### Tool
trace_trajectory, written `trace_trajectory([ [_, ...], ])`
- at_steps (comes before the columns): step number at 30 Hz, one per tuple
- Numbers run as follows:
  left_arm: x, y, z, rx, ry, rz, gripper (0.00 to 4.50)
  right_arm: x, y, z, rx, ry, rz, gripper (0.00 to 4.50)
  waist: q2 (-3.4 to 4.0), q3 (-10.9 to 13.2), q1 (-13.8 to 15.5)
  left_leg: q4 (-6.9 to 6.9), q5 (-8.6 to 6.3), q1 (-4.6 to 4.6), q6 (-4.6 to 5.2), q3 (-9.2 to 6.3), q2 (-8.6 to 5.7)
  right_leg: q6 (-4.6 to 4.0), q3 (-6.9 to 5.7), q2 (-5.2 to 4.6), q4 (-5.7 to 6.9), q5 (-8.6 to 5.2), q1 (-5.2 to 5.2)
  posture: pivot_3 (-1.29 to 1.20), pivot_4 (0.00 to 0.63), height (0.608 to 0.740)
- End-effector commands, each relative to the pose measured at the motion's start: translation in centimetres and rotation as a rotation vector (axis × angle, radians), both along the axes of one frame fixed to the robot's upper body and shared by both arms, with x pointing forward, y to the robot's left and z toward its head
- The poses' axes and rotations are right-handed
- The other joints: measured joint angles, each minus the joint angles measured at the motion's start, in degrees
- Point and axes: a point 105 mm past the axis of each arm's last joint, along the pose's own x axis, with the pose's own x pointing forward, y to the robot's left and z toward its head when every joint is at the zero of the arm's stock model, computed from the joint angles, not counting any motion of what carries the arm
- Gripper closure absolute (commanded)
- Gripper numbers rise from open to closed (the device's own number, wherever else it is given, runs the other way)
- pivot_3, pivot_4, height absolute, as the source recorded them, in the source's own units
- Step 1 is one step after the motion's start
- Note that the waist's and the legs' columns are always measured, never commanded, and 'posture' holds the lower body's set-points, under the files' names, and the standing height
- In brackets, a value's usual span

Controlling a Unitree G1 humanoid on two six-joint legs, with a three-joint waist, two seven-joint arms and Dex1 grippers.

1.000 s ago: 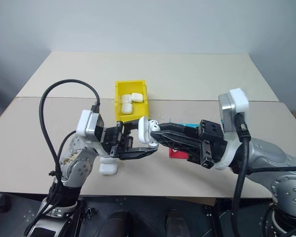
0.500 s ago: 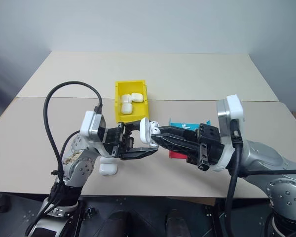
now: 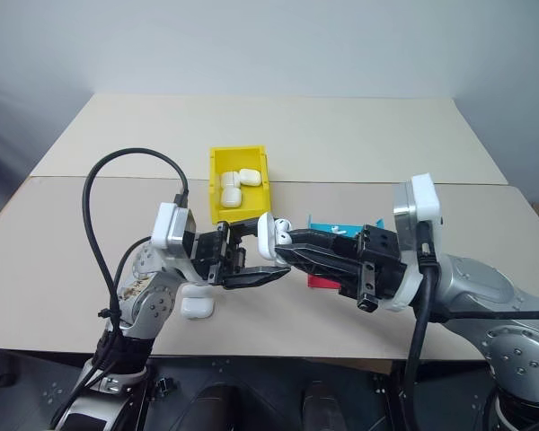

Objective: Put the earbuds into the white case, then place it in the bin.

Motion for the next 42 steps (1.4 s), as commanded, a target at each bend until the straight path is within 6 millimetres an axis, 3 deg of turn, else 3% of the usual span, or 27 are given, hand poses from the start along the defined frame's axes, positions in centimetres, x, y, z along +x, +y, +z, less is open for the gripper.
trace_trajectory([
  [1, -0.2, 0.1, 1.4, -0.04, -0.052, 0.004, 1.75, -0.8, 0.4, 0.1, -0.018, -0.046, 0.024, 3.85, 0.0, 0.0, 0.01, 0.0, 0.0, 0.0, 0.0, 0.0, 0.0, 0.0, 0.0, 0.0, 0.0, 0.0, 0.0, 0.0, 0.15, 0.74],
  [2, -0.2, 0.1, 1.4, -0.042, -0.052, 0.004, 1.75, -0.9, 0.4, 0.1, -0.019, -0.055, 0.023, 3.85, 0.0, 0.0, 0.01, 0.0, 0.0, 0.0, 0.0, 0.0, 0.0, 0.0, 0.0, 0.0, -0.01, 0.0, 0.0, 0.0, 0.15, 0.74],
  [3, -0.2, 0.1, 1.4, -0.043, -0.052, 0.004, 1.75, -0.9, 0.4, 0.1, -0.021, -0.066, 0.021, 3.13, 0.0, 0.0, 0.01, 0.0, 0.0, 0.0, 0.0, 0.0, 0.0, 0.0, 0.0, 0.0, -0.01, 0.0, 0.0, 0.0, 0.15, 0.74],
  [8, -0.2, 0.1, 1.5, -0.044, -0.052, 0.007, 1.75, -0.8, 0.4, -0.1, -0.036, -0.088, 0.003, 1.5, -0.01, -0.01, -0.01, 0.0, 0.0, 0.0, 0.0, 0.0, 0.0, 0.0, 0.0, 0.0, 0.0, 0.0, 0.0, 0.0, 0.15, 0.74],
  [18, 0.2, 0.2, 1.0, -0.03, -0.056, 0.012, 1.75, -0.9, -0.9, 0.5, -0.052, -0.159, -0.02, 1.5, -0.01, -0.01, 0.04, 0.01, 0.0, 0.0, 0.0, 0.0, 0.0, 0.0, 0.0, 0.0, -0.01, 0.0, 0.01, 0.0, 0.15, 0.74],
  [22, 0.3, 0.0, 1.0, -0.029, -0.054, 0.008, 1.75, -0.7, -2.0, 3.5, -0.068, -0.291, -0.055, 1.5, -0.02, -0.01, 0.01, 0.03, 0.0, 0.01, 0.0, 0.0, -0.01, 0.0, 0.0, 0.0, 0.0, 0.0, 0.03, 0.0, 0.15, 0.74],
  [26, 0.6, -0.4, 0.9, -0.017, -0.056, 0.001, 1.75, -0.1, -1.5, 5.6, -0.206, -0.365, -0.016, 1.5, -0.01, -0.01, -0.18, 0.01, 0.0, 0.07, 0.0, -0.02, 0.0, -0.01, -0.01, 0.01, 0.02, 0.0, 0.05, 0.0, 0.15, 0.74],
  [29, 1.1, -0.6, 0.6, 0.021, -0.058, 0.006, 1.75, 0.5, -0.3, 6.2, -0.321, -0.401, 0.011, 2.03, 0.0, -0.01, -0.25, 0.0, -0.01, 0.06, 0.02, -0.02, 0.01, -0.02, -0.01, 0.02, -0.01, -0.01, 0.03, 0.0, 0.15, 0.74],
  [33, 1.5, -1.1, 0.5, 0.02, -0.07, 0.01, 1.75, 0.6, 1.0, 7.5, -0.384, -0.432, 0.076, 3.47, 0.0, 0.0, -0.06, 0.02, -0.01, -0.03, 0.02, 0.03, 0.0, -0.02, 0.01, -0.01, 0.0, -0.01, -0.07, 0.0, 0.15, 0.74],
  [36, 1.6, -1.4, 0.4, 0.024, -0.084, 0.018, 1.75, 0.9, 1.7, 6.6, -0.485, -0.477, 0.104, 4.48, -0.01, 0.0, 0.22, 0.01, -0.02, -0.07, 0.04, 0.0, 0.02, -0.02, -0.02, 0.0, -0.03, -0.01, -0.08, 0.0, 0.15, 0.74],
  [42, 1.9, -2.0, -0.2, 0.05, -0.114, 0.043, 1.75, 1.6, 3.6, 5.4, -0.575, -0.537, 0.164, 4.48, 0.0, -0.01, 0.07, 0.09, -0.02, -0.1, 0.04, 0.02, 0.01, -0.01, -0.01, -0.02, 0.04, -0.01, -0.11, 0.0, 0.15, 0.74],
])
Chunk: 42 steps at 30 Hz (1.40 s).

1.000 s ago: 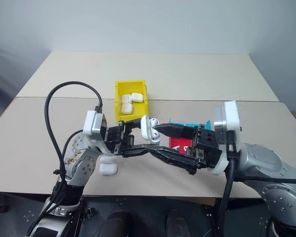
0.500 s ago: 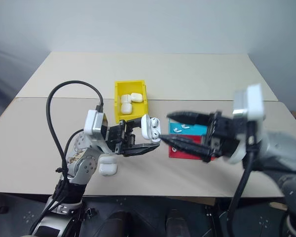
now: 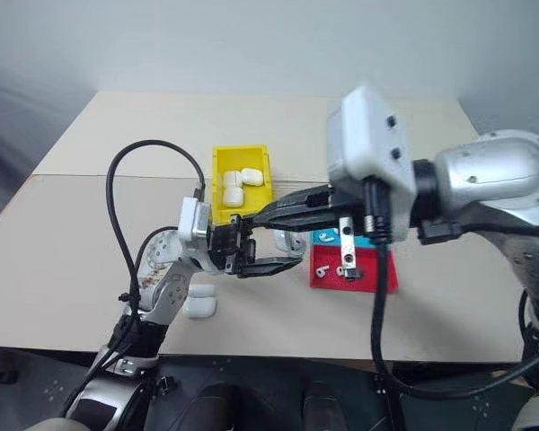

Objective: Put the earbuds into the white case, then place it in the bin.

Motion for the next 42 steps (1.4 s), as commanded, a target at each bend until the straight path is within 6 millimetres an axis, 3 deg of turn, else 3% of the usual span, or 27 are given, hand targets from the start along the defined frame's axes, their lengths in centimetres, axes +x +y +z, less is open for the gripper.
trace_trajectory([
  [1, -0.1, -0.5, 0.6, 0.008, -0.058, 0.007, 1.75, 0.1, 0.7, 0.0, -0.059, -0.087, 0.017, 4.48, 0.0, 0.0, -0.01, -0.01, 0.0, 0.01, 0.0, -0.01, 0.01, 0.0, 0.0, 0.01, 0.01, 0.0, 0.0, 0.0, 0.15, 0.74],
  [8, -0.2, -0.2, 1.2, -0.018, -0.071, 0.006, 1.75, 1.0, 0.3, -1.9, -0.183, -0.123, -0.019, 4.48, 0.0, 0.0, -0.01, 0.0, 0.0, 0.0, 0.0, -0.01, 0.01, 0.0, -0.01, 0.01, 0.01, 0.0, -0.02, 0.0, 0.15, 0.74],
  [18, -0.2, 0.1, 1.4, -0.032, -0.066, 0.014, 1.75, 1.3, -1.0, -2.3, -0.211, -0.126, -0.037, 4.48, 0.0, 0.0, 0.02, 0.02, 0.0, 0.0, 0.01, 0.0, 0.0, 0.0, 0.0, -0.01, 0.02, 0.0, -0.01, 0.0, 0.15, 0.74],
  [20, 0.0, 0.1, 1.3, -0.031, -0.064, 0.02, 1.75, 1.3, -1.0, -1.9, -0.186, -0.13, -0.029, 4.48, 0.0, 0.0, -0.04, 0.01, -0.01, 0.01, 0.01, -0.01, 0.01, 0.0, 0.0, 0.01, 0.02, 0.0, -0.01, 0.0, 0.15, 0.74],
  [26, 0.5, 0.3, 1.5, -0.035, -0.057, 0.079, 1.75, 1.8, -1.0, 1.7, 0.024, -0.143, -0.081, 4.48, 0.0, 0.0, -0.08, 0.02, -0.01, 0.04, 0.01, -0.01, 0.01, 0.0, 0.0, 0.01, 0.07, 0.0, 0.0, 0.0, 0.15, 0.74],
  [28, 2.0, 0.7, 2.1, 0.01, -0.049, 0.218, 1.75, 2.7, -1.9, 2.8, 0.096, -0.152, -0.165, 4.48, -0.02, 0.01, -0.04, 0.01, -0.01, 0.03, 0.01, -0.02, 0.01, 0.0, 0.0, 0.01, 0.06, 0.0, 0.0, 0.0, 0.15, 0.74],
  [31, 6.5, 1.8, 3.6, 0.112, -0.056, 0.571, 1.75, 3.8, -3.5, 3.2, 0.173, -0.142, -0.301, 4.48, -0.04, 0.02, 0.36, 0.02, 0.0, 0.0, 0.01, -0.05, -0.01, 0.0, -0.02, 0.0, 0.06, 0.0, 0.0, 0.0, 0.15, 0.74],
  [34, 9.3, 2.9, 6.2, 0.027, -0.069, 0.832, 1.75, 4.2, -4.2, 2.8, 0.267, -0.082, -0.372, 4.48, -0.08, -0.01, 0.62, 0.04, -0.01, -0.01, 0.02, -0.06, -0.02, 0.01, -0.04, -0.01, 0.02, 0.01, 0.05, 0.0, 0.15, 0.74],
  [38, 11.7, 3.1, 6.5, 0.114, 0.004, 1.099, 1.75, 4.3, -2.9, 2.3, 0.388, 0.003, -0.39, 4.48, -0.07, -0.01, 0.5, 0.03, -0.02, -0.09, 0.03, -0.05, -0.02, 0.02, -0.03, -0.01, 0.08, 0.02, -0.01, 0.0, 0.15, 0.74],
  [42, 13.1, 3.5, 6.7, 0.209, 0.001, 1.249, 1.75, 4.6, -2.1, 1.3, 0.398, 0.043, -0.419, 4.48, -0.08, 0.0, 0.36, 0.01, -0.01, -0.16, 0.03, -0.06, -0.02, 0.02, -0.04, 0.01, 0.23, 0.02, -0.09, 0.0, 0.15, 0.74],
])
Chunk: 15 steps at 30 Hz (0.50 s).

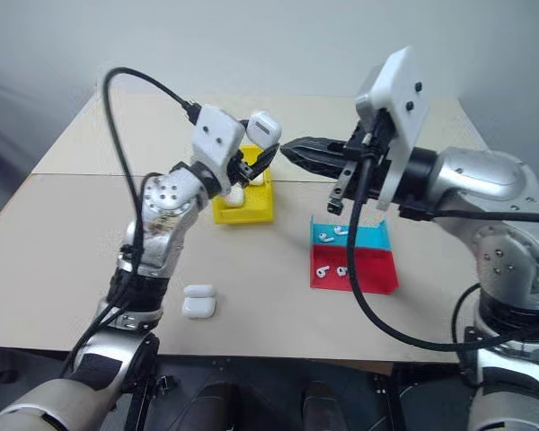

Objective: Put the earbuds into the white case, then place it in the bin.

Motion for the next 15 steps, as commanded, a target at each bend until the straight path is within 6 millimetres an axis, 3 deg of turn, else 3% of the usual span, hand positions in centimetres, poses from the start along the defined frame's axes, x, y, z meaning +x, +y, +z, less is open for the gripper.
trace_trajectory([
  [1, 1.4, 1.2, 1.4, 0.087, 0.021, 0.18, 1.75, -0.1, 0.1, -0.2, 0.01, 0.002, -0.04, 4.48, 0.0, 0.0, -0.1, 0.01, 0.0, -0.01, 0.0, 0.0, 0.0, 0.0, 0.0, 0.0, -0.03, 0.0, -0.01, 0.0, 0.15, 0.74],
  [4, 1.8, 1.7, 0.6, -0.046, 0.157, 0.187, 1.75, 0.5, -0.2, -1.1, -0.01, 0.035, -0.079, 4.48, 0.0, 0.0, -0.31, 0.0, 0.0, 0.02, 0.0, 0.0, -0.02, 0.0, -0.01, -0.01, -0.16, 0.0, 0.0, 0.0, 0.15, 0.74],
  [12, 2.4, 1.7, -1.5, -0.017, 0.278, 0.187, 1.75, 1.4, -0.9, -2.5, -0.053, 0.085, -0.147, 4.48, 0.0, 0.0, -0.33, -0.01, 0.0, -0.04, 0.0, 0.0, -0.02, 0.0, -0.01, -0.01, -0.15, 0.0, -0.05, 0.0, 0.15, 0.74],
  [15, 2.5, 1.6, -2.1, -0.022, 0.306, 0.173, 0.73, 1.4, -0.8, -2.8, -0.064, 0.085, -0.157, 4.5, 0.0, 0.0, -0.34, -0.01, 0.0, -0.03, 0.0, 0.0, -0.02, 0.0, 0.0, -0.01, -0.16, 0.0, -0.05, 0.0, 0.15, 0.74],
])
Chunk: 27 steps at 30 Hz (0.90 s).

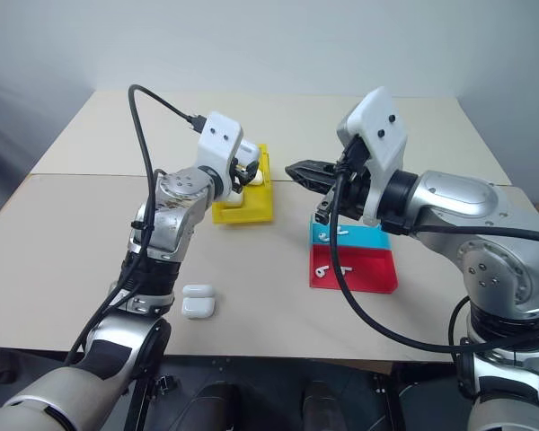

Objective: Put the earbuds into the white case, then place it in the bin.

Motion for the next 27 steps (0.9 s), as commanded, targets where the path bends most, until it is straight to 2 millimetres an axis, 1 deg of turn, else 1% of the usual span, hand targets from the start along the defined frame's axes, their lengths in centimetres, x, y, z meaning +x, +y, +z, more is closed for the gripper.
trace_trajectory([
  [1, 0.1, -0.4, 1.4, -0.029, -0.033, -0.015, 0.44, -0.3, 0.0, 0.4, -0.015, -0.039, -0.018, 4.5, 0.0, 0.0, 0.0, 0.0, 0.0, 0.0, 0.0, 0.0, 0.0, 0.0, 0.0, 0.0, 0.0, 0.0, 0.0, 0.0, 0.15, 0.74],
  [2, 0.2, -0.4, 1.4, -0.015, -0.04, -0.012, 0.04, -0.3, -0.1, 0.3, -0.021, -0.037, -0.023, 4.5, 0.0, 0.0, 0.0, 0.0, 0.0, 0.0, 0.0, 0.0, 0.0, 0.0, 0.0, 0.0, 0.0, 0.0, 0.0, 0.0, 0.15, 0.74],
  [4, 0.2, -0.6, 1.7, 0.026, -0.078, -0.025, 0.01, -0.2, -0.2, 0.3, -0.019, -0.034, -0.027, 4.5, 0.0, 0.0, 0.0, 0.0, 0.0, -0.01, 0.0, 0.0, 0.0, 0.0, 0.0, 0.0, 0.0, 0.0, 0.0, 0.0, 0.15, 0.74],
  [7, 0.0, -1.0, 2.7, -0.093, -0.11, -0.046, 0.01, -0.3, -0.3, 0.5, -0.01, -0.036, -0.027, 4.5, 0.0, 0.0, 0.03, 0.0, 0.0, -0.01, 0.0, 0.0, 0.0, 0.0, 0.0, -0.01, 0.0, 0.0, 0.0, 0.0, 0.15, 0.74],
  [8, -0.4, -1.3, 3.5, -0.208, -0.106, -0.089, 0.01, -0.3, -0.5, 0.5, -0.014, -0.039, -0.032, 4.5, 0.0, 0.0, 0.03, 0.0, 0.0, -0.03, 0.0, 0.0, 0.0, 0.0, 0.0, -0.01, 0.0, 0.0, 0.0, 0.0, 0.15, 0.74],
  [11, -2.9, -1.6, 5.5, -0.42, -0.161, -0.316, 0.01, -0.6, -1.1, 0.2, -0.044, -0.052, -0.036, 4.5, 0.0, 0.0, 0.02, 0.01, 0.0, -0.07, 0.0, -0.01, 0.0, 0.0, -0.02, -0.02, 0.01, 0.0, 0.0, 0.0, 0.15, 0.74],
  [13, -4.0, -1.3, 5.7, -0.452, -0.175, -0.397, 0.01, -1.0, -1.4, -0.1, -0.065, -0.06, -0.028, 4.5, 0.0, 0.0, -0.01, -0.02, 0.0, -0.11, 0.0, 0.0, 0.01, 0.0, -0.02, -0.02, 0.07, 0.0, -0.01, 0.0, 0.15, 0.74],
  [15, -5.2, -0.2, 5.0, -0.386, -0.177, -0.448, 0.01, -2.0, -2.5, -1.1, -0.136, -0.064, -0.006, 4.5, 0.0, 0.0, -0.08, -0.01, 0.0, -0.1, 0.0, 0.01, 0.01, 0.0, -0.01, -0.02, 0.06, 0.0, -0.01, 0.0, 0.15, 0.74],
  [18, -7.6, 2.9, 3.1, -0.33, -0.107, -0.558, 0.01, -4.3, -4.5, -3.6, -0.28, -0.029, 0.074, 4.5, 0.01, -0.01, -0.24, -0.07, 0.0, -0.04, 0.0, 0.0, 0.02, 0.0, -0.01, 0.0, 0.01, 0.0, -0.01, 0.0, 0.15, 0.74],
  [19, -8.1, 3.6, 2.7, -0.316, -0.092, -0.573, 0.01, -4.8, -4.9, -4.1, -0.312, -0.031, 0.091, 4.5, 0.01, -0.01, -0.39, -0.08, 0.0, -0.01, 0.0, 0.01, 0.02, 0.0, 0.0, 0.0, 0.01, 0.0, 0.0, 0.0, 0.15, 0.74],
  [21, -9.7, 5.9, 0.9, -0.243, -0.034, -0.61, 0.01, -5.6, -6.4, -5.3, -0.349, -0.028, 0.08, 4.5, -0.02, 0.01, -0.45, -0.04, 0.0, 0.06, 0.0, 0.05, 0.04, 0.01, 0.03, 0.0, -0.06, -0.01, 0.02, 0.0, 0.15, 0.74],
  [22, -10.9, 7.3, 0.2, -0.219, -0.002, -0.637, 0.01, -5.9, -7.4, -5.5, -0.356, -0.043, 0.069, 4.5, -0.02, 0.01, -0.42, -0.03, 0.0, 0.12, 0.0, 0.05, 0.04, 0.01, 0.02, 0.0, -0.04, -0.01, 0.07, 0.0, 0.15, 0.74],
  [23, -11.8, 8.1, -0.3, -0.203, 0.02, -0.658, 0.01, -6.2, -8.1, -5.7, -0.364, -0.055, 0.063, 4.5, -0.02, 0.0, -0.42, -0.03, 0.0, 0.24, 0.0, 0.06, 0.04, 0.02, 0.04, 0.0, -0.02, -0.02, 0.15, 0.0, 0.15, 0.74],
  [26, -14.1, 10.7, -0.4, -0.174, 0.038, -0.696, 0.01, -6.9, -11.2, -5.2, -0.392, -0.046, 0.006, 4.5, -0.03, 0.0, -0.29, -0.03, 0.0, 0.37, -0.01, 0.1, 0.04, 0.01, 0.05, 0.0, 0.0, -0.04, 0.26, 0.0, 0.15, 0.74],
  [27, -14.7, 11.2, -0.3, -0.163, 0.045, -0.702, 0.01, -7.2, -12.0, -5.0, -0.409, -0.052, -0.01, 4.5, -0.08, -0.01, -0.2, -0.02, 0.0, 0.38, -0.01, 0.11, 0.04, 0.01, 0.05, 0.0, 0.0, -0.04, 0.26, 0.0, 0.15, 0.74],
])
